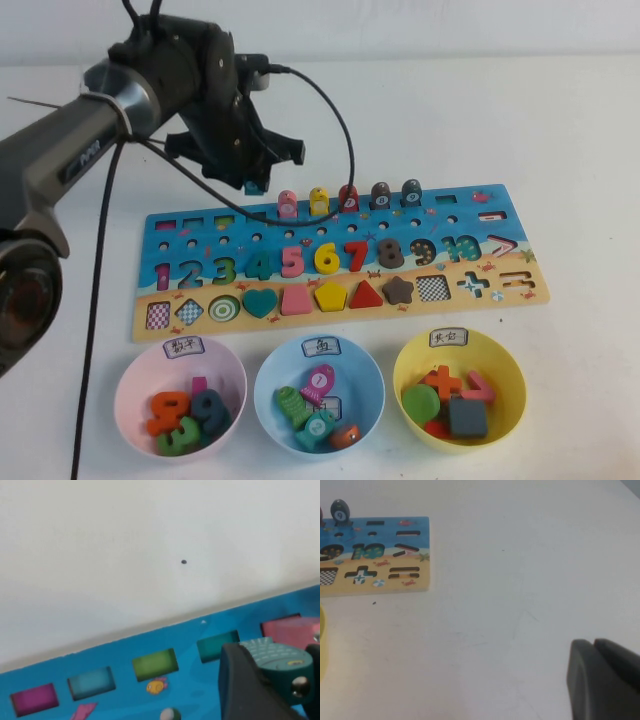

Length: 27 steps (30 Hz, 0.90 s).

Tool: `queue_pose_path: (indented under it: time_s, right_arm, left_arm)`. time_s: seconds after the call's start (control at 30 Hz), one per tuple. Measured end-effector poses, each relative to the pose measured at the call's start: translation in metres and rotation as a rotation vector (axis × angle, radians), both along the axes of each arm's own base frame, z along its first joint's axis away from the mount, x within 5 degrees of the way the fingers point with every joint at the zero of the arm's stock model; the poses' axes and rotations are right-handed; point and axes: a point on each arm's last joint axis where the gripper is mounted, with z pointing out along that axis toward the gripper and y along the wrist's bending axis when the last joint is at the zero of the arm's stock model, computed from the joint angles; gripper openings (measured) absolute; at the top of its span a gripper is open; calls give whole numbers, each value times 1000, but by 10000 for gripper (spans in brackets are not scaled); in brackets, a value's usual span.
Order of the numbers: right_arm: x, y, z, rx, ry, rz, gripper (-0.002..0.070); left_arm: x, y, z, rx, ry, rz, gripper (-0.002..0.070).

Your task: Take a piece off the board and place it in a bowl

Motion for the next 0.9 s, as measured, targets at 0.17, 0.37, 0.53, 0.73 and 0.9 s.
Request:
queue_pose_path:
  time_s: [0.17,0.37,0.53,0.73,0.9]
  right_arm:
    - [0,0,0,0,0,0,-17]
    - [0,0,0,0,-1,0,-17]
    - [0,0,0,0,-1,0,-17]
    - [0,0,0,0,-1,0,-17]
    - [0,0,0,0,-1,0,-17]
  left_arm:
    - [-8,4,28,35,9,-57,199]
    - [-30,7,55,102,44,-135,199]
    - [-61,-4,74,122,31,-215,199]
    - [-115,-16,93,144,30,-345,199]
    - [-160,-5,93,158,74,-432,199]
